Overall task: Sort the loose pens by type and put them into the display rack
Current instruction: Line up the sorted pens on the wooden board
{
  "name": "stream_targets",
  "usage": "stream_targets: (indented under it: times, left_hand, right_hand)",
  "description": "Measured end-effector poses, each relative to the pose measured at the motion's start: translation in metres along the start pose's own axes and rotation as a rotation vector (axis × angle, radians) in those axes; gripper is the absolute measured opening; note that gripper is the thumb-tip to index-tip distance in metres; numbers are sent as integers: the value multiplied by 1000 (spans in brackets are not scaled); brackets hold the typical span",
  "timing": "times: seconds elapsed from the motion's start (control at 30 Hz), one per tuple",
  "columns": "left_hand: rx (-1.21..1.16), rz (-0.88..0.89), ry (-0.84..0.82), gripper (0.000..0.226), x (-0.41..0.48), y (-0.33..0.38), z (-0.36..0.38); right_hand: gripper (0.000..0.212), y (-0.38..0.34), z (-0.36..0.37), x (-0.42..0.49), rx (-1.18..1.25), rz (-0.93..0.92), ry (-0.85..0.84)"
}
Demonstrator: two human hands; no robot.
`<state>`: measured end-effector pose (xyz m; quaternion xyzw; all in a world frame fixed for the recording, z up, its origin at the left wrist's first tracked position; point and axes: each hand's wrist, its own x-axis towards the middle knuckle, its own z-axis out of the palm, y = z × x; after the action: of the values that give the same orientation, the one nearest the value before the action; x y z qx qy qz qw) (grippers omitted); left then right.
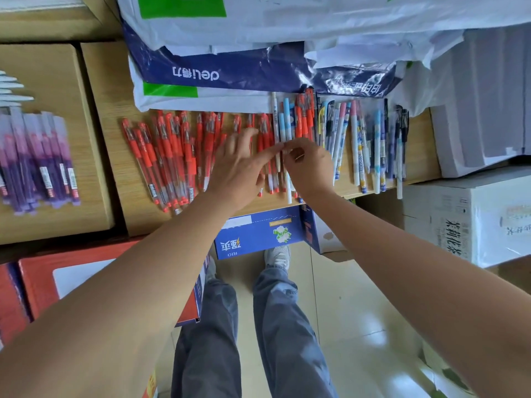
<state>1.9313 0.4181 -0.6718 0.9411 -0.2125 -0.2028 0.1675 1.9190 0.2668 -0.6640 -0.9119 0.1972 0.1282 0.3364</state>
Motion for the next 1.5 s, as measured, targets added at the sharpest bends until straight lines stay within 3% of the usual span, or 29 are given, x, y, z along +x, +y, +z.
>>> stream_targets:
  times: [0.23, 0.5, 0.83, 1.1, 1.27, 1.5]
  left_hand:
    - [57, -39, 45, 46, 2, -1, 2]
    - [63, -73, 51, 38, 6, 4, 3]
    - [65, -165, 108, 14, 3, -3, 5]
    - [-28, -153, 128, 23, 1, -6, 5]
    - [-119, -155, 90, 21, 0, -3, 2]
    - [-188, -221, 94, 22, 21, 16, 2]
  right_hand:
    - [20, 10, -6, 7, -20, -43, -16]
    - [16, 9, 3, 11, -150, -96, -28]
    - [17, 7, 1, 15, -93, -147, -2]
    - [14, 1, 7, 17, -290, -133, -37]
    - [7, 13, 4, 11, -293, -150, -13]
    - [16, 21, -7, 12, -288, -168, -1]
